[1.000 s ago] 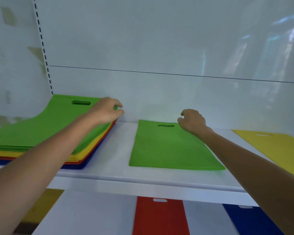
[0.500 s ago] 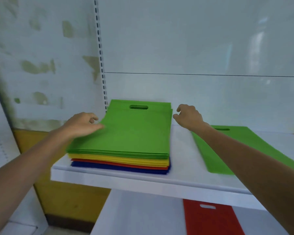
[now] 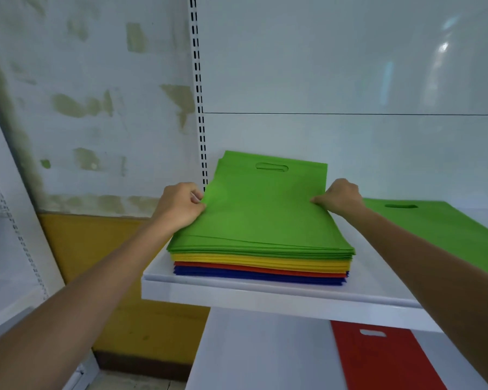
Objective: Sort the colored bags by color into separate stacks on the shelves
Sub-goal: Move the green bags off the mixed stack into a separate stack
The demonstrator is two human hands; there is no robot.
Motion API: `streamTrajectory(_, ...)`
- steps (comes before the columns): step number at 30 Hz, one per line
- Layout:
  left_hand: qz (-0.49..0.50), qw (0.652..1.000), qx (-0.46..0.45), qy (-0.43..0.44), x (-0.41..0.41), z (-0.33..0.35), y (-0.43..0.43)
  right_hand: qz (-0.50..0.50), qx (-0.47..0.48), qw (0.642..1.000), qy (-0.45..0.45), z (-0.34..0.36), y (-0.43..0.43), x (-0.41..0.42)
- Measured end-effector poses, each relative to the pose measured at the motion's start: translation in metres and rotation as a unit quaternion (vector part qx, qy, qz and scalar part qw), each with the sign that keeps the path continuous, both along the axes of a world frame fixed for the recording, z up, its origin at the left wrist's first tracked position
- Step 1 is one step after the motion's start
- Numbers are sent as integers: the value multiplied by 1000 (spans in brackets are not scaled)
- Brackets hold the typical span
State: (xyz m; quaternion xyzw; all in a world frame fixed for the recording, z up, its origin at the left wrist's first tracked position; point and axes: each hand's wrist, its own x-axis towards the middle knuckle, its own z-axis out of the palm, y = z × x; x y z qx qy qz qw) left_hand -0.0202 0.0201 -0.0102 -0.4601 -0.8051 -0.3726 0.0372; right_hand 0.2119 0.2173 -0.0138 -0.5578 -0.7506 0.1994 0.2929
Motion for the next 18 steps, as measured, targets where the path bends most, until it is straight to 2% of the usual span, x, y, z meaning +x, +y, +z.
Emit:
streamTrajectory(4,-34,999,-24,6,0,1,3,-12,-30,999,43,-4,6,6)
streamTrajectory(9,-88,993,-41,70,22,9,13,-74,81,993,37,-5,5,18)
streamTrajectory(11,-99,990,-46,86,37,12,19,-65,76,991,89,-2,8,29)
streamTrajectory(14,-102,991,-32,83,60,17,31,-14,6,974,224,7,11,51)
streamTrajectory(16,-98,992,-22,83,76,20,40,26,3,977,210,13,14,67)
streamTrajectory(18,-99,991,-10,85,95,23,50,56,43,985,159,18,19,84)
